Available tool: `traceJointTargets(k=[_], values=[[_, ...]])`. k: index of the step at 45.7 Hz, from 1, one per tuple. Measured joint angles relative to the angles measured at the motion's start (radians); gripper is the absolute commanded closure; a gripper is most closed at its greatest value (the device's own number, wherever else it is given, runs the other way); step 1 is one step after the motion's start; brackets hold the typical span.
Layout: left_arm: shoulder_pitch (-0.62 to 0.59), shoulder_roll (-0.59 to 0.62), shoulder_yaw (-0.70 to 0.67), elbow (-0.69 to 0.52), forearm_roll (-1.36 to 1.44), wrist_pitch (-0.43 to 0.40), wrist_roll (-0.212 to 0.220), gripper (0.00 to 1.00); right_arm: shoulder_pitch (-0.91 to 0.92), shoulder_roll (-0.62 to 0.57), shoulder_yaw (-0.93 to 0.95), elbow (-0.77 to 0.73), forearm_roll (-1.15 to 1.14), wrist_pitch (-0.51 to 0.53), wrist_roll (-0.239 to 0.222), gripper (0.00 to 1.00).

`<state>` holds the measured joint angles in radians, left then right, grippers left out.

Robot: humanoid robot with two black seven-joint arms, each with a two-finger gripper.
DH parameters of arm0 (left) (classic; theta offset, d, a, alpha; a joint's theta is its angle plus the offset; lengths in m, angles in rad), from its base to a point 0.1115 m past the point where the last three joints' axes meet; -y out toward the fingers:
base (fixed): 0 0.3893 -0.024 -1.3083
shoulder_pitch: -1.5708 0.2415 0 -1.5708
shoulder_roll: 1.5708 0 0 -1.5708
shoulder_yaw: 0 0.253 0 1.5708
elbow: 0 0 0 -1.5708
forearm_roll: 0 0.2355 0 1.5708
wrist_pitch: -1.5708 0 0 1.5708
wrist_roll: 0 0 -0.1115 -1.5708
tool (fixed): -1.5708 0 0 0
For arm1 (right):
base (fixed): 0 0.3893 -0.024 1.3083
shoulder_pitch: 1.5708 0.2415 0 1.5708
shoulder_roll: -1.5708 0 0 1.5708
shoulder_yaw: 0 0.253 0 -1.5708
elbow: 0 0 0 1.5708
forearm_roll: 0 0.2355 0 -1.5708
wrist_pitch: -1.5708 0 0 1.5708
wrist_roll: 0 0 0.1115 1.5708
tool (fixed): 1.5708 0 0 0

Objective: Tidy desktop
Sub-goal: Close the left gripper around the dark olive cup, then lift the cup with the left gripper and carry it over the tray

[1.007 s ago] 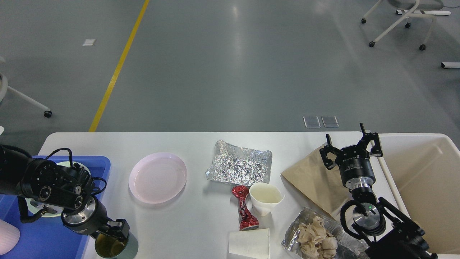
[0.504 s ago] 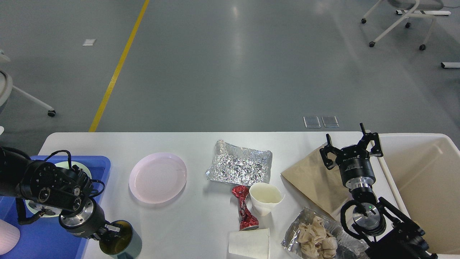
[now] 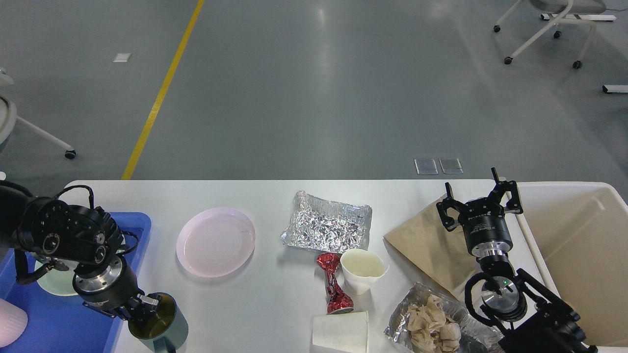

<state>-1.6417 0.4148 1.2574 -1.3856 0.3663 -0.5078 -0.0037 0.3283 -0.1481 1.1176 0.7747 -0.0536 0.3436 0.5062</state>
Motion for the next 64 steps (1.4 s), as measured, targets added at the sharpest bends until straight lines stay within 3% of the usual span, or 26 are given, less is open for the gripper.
traceJointTargets(k=[7,21,34,52,64], values=[[-0.178,-0.009,0.019,-0.059,-0.03,-0.152,-0.003,1.0,0.0,0.001,0.0,0.0,0.0,0.0,0.0,0.0],[-0.614,-0.053,0.176,-0.208,-0.269,-0.286,-0.02,1.0,0.0,0.001,0.0,0.0,0.0,0.0,0.0,0.0],[-0.92,-0.132,0.33,-0.237,-0.348,-0.444,-0.17,1.0,0.0,0.0,0.0,0.0,0.0,0.0,0.0,0.0],[-0.902,-0.102,0.41,-0.222,-0.327,-0.452,-0.183,1.0,0.0,-0.001,0.0,0.0,0.0,0.0,0.0,0.0],[-0.682,0.144,0.398,-0.078,-0.116,-0.452,-0.2,1.0,0.0,-0.001,0.0,0.002,0.0,0.0,0.0,0.0]])
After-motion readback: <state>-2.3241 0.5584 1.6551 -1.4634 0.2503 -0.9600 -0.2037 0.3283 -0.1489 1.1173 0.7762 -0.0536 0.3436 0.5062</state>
